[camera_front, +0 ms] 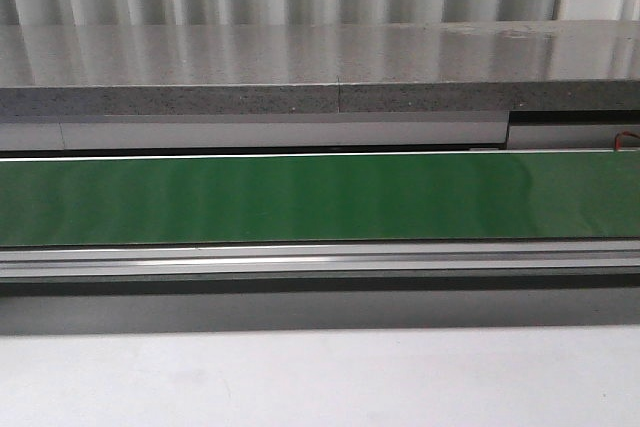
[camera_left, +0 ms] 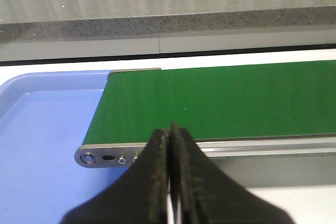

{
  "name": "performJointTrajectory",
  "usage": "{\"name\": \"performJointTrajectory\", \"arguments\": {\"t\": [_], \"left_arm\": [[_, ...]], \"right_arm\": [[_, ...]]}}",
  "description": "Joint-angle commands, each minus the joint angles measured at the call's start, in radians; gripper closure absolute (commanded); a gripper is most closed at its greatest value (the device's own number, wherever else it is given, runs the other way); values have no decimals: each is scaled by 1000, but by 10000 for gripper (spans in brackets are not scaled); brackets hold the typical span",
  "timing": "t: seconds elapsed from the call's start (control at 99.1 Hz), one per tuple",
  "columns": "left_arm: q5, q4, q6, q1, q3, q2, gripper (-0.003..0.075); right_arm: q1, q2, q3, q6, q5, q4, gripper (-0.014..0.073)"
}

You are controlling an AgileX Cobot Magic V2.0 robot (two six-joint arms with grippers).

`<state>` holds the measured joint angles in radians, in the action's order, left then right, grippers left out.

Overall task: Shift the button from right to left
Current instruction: 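Close the right gripper on the button's blue base and lift it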

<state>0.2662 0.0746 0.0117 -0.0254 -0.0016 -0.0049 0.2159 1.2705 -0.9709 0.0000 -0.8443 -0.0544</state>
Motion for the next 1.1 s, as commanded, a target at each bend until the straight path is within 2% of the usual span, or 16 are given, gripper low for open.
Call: {"name": "performJointTrajectory", "arguments": {"t": [0.0,0.121,0.353,0.838,1.09], "left_arm": [[-80,-8,9,-3,26,-34,740],[-80,-8,9,-3,26,-34,740],[-80,-8,9,-3,26,-34,740],[-80,-8,9,-3,26,-34,740],[-80,-8,9,-3,26,-34,740]], "right_arm": [[68,27,-64,0,27,14,87],[178,116,-100,29,57,4,87],[297,256,-151,30,44,5,87],[310,512,-298,-36,-11,39,87],[310,587,-319,-54,37,47,108]]}}
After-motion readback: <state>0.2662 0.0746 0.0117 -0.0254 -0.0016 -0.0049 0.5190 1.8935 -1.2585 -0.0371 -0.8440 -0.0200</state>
